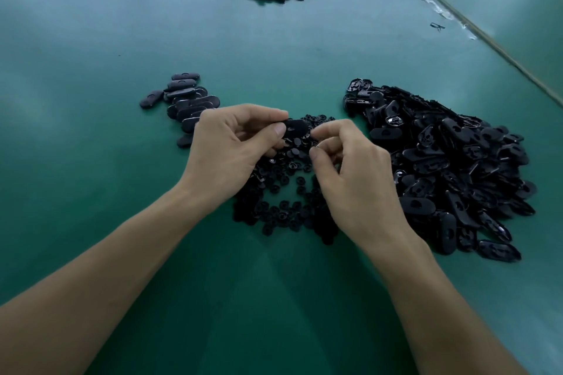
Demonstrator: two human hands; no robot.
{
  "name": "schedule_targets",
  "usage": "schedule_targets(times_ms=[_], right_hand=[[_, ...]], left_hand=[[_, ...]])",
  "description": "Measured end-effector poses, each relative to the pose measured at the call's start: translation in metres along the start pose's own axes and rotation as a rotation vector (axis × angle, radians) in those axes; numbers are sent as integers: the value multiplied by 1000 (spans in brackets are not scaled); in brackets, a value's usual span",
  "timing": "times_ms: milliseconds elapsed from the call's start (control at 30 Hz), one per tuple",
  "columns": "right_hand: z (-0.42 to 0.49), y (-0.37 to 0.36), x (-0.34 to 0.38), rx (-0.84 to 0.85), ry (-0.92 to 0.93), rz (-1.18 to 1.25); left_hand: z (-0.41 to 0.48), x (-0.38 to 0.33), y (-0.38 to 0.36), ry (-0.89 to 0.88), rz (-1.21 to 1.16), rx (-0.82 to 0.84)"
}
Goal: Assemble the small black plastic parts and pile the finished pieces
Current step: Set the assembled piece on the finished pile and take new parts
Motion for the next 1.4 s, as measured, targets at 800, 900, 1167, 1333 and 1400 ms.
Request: schedule_targets(times_ms=[800, 900, 1167, 1333, 1400], right_hand=[[3, 7, -6, -83, -43, 288], [3, 10, -3, -111, -25, 286], [3, 7, -2, -87, -44, 304], [2, 4, -5, -74, -77, 345], [2, 3, -7, -74, -89, 346]], left_hand=[[-4, 2, -5, 45, 26, 44], [-5, 1, -7, 47, 33, 57], [-7, -4, -10, 38, 40, 68], [-8, -5, -13, 27, 57, 84], [-9, -4, -14, 32, 49, 89]])
Point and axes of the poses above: each hand's wrist, its own z-axis towards the middle knuckle, its own y-axis out of the back of the hand, x = y × z, the point moved 8 cm from there along z, towards the middle knuckle, and after that the axes turned 4 degrees about y, right-handed, at the moved point
